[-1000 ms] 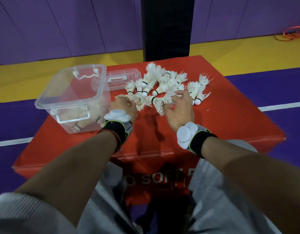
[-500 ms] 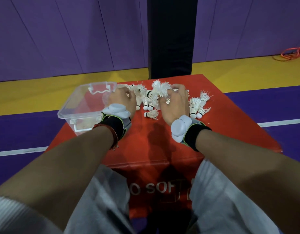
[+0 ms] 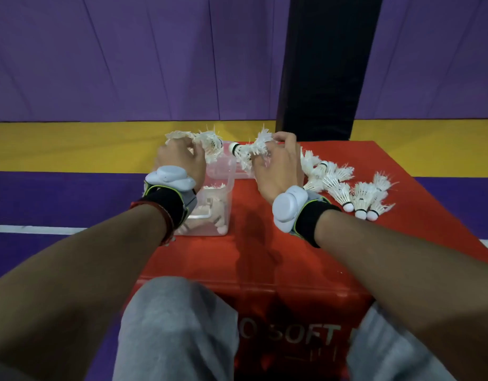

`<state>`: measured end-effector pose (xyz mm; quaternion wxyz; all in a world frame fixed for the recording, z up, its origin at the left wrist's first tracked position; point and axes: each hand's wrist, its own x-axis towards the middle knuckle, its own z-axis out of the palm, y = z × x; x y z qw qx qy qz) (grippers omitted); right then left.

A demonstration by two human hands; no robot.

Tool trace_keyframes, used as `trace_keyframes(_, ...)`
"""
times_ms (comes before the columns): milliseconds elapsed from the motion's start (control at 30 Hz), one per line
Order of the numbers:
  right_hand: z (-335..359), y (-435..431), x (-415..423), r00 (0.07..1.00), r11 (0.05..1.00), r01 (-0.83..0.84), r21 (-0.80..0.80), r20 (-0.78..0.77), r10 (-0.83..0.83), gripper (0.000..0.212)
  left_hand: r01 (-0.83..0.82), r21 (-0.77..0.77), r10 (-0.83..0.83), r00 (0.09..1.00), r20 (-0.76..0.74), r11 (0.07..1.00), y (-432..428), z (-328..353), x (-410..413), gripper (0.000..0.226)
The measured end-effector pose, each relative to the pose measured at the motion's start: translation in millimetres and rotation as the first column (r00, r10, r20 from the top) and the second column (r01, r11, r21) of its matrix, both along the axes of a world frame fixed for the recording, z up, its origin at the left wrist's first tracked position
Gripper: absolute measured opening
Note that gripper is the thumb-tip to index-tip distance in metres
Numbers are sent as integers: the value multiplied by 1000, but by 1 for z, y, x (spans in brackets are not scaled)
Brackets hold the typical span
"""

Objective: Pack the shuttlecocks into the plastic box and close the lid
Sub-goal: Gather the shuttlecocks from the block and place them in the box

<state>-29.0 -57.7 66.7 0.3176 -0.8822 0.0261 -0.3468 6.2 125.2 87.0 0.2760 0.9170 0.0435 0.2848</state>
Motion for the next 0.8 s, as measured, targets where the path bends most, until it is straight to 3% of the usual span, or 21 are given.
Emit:
trace_keyframes(200, -8, 28, 23, 995, 993, -95, -71, -43, 92, 12, -36, -18, 35, 999, -32, 999, 25, -13, 11, 39)
trace_keyframes(500, -11, 40, 40, 991, 991, -102, -83, -92, 95, 12, -44, -5, 43, 995, -89, 999, 40, -22, 26, 37)
trace_keyframes(800, -19, 45, 37, 972, 979, -183, 88, -134, 194, 21, -61, 10, 62, 990, -126, 998, 40, -25, 16, 32)
